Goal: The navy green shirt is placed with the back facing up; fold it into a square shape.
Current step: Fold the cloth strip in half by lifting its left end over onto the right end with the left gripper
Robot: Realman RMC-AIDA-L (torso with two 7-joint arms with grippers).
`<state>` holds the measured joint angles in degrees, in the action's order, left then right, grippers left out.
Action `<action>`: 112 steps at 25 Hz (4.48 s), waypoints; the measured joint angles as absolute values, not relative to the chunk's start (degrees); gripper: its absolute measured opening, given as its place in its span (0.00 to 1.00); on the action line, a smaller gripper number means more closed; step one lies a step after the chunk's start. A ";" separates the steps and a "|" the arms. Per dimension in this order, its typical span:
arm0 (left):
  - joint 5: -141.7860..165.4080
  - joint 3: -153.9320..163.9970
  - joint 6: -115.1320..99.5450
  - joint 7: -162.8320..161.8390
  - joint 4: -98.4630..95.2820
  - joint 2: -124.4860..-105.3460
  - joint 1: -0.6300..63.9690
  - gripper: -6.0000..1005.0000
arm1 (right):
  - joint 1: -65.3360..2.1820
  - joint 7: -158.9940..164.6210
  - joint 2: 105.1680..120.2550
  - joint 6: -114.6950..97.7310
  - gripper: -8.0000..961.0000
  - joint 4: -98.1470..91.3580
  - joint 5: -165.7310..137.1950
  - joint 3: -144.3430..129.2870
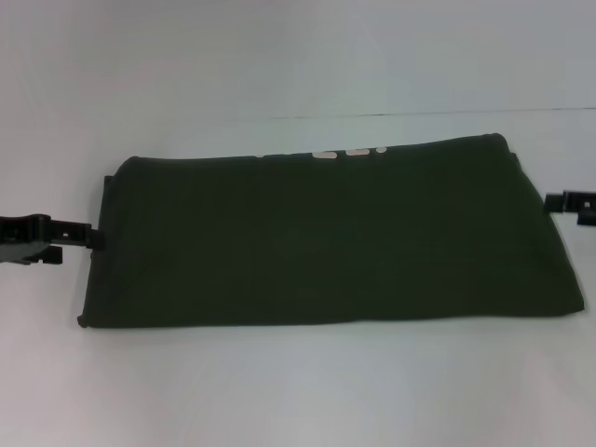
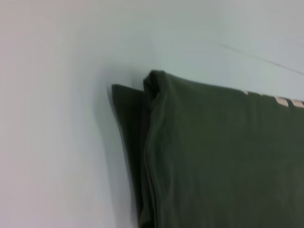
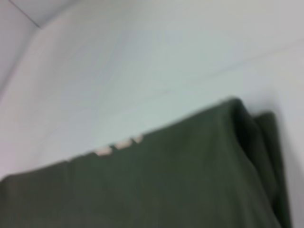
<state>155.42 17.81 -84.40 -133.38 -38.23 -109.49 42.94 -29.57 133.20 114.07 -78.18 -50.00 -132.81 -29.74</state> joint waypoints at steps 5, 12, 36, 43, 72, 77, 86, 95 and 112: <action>155.38 17.54 -84.73 -136.42 -38.27 -109.31 43.07 0.79 | -29.76 126.74 113.31 -78.41 0.86 -47.53 -125.11 -29.60; 155.43 14.81 -88.25 -143.80 -38.57 -109.47 41.01 0.89 | -29.67 116.64 110.57 -80.45 0.86 -39.75 -117.41 -29.56; 153.03 6.15 -88.93 -148.22 -35.38 -111.88 33.92 0.89 | -30.52 88.08 109.48 -95.73 0.97 -34.05 -118.17 -31.93; 153.02 6.10 -88.10 -149.12 -35.30 -111.89 33.93 0.89 | -29.63 83.32 109.39 -99.14 0.97 -34.15 -118.18 -31.93; 152.60 9.72 -78.81 -151.47 -28.91 -111.79 36.67 0.89 | -30.74 83.23 109.24 -98.76 0.97 -34.55 -118.12 -31.35; 152.52 9.55 -77.42 -151.52 -27.85 -111.75 37.19 0.89 | -30.82 83.25 109.24 -98.71 0.97 -34.55 -118.12 -31.38; 152.58 9.51 -75.80 -151.68 -26.44 -111.55 38.29 0.88 | -30.94 83.75 109.24 -98.18 0.97 -34.54 -118.09 -31.31; 152.59 9.63 -75.79 -151.77 -26.03 -111.73 38.78 0.88 | -31.01 83.89 109.24 -98.06 0.97 -34.59 -117.96 -31.28; 152.58 9.76 -75.87 -151.88 -25.40 -111.70 39.05 0.87 | -31.02 83.94 109.25 -97.64 0.97 -34.63 -117.95 -31.29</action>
